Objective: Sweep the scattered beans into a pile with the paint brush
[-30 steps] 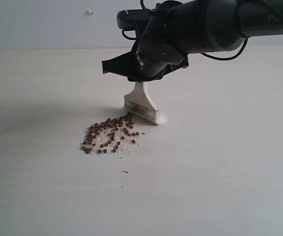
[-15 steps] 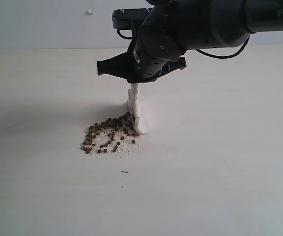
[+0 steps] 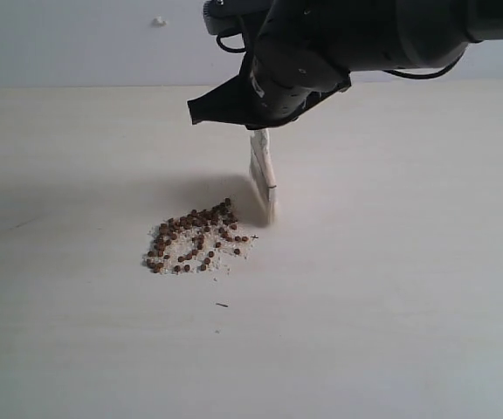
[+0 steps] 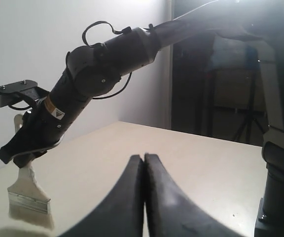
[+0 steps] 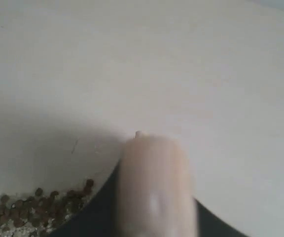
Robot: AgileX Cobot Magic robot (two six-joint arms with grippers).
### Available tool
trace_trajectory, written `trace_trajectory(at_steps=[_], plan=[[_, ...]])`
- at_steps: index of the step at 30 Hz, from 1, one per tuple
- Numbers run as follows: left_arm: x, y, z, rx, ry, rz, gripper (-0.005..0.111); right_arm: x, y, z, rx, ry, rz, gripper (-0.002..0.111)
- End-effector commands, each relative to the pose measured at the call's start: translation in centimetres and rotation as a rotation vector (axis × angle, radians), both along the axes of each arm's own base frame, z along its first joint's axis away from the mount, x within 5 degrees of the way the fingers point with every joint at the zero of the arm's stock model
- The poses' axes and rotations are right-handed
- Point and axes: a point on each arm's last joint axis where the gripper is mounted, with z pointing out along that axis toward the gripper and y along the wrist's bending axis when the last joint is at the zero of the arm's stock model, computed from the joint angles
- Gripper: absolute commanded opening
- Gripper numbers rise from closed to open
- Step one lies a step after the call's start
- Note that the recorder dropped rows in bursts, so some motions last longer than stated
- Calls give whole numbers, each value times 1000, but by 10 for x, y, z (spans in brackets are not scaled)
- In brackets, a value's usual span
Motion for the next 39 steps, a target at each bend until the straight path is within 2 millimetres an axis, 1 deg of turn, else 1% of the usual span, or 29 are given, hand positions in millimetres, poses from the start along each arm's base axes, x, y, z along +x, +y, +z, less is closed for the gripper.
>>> trace_trajectory(at_steps=[1, 8, 13, 19, 29, 33, 39], plan=[[0, 0, 0, -4, 1, -2, 0, 1, -2, 18, -39, -91, 71, 0], [0, 0, 0, -4, 1, -2, 0, 3, 10, 25, -53, -196, 283, 0], [0, 0, 0, -4, 1, -2, 0, 9, 6, 27, -55, -218, 340, 0], [0, 0, 0, -4, 1, -2, 0, 15, -4, 24, -125, -200, 433, 0], [0, 0, 0, -4, 1, -2, 0, 13, -1, 22, -123, -190, 538, 0], [0, 0, 0, -4, 1, -2, 0, 10, 0, 17, -142, -150, 579, 0], [0, 0, 0, -4, 1, -2, 0, 7, -1, 0, -192, -48, 622, 0]])
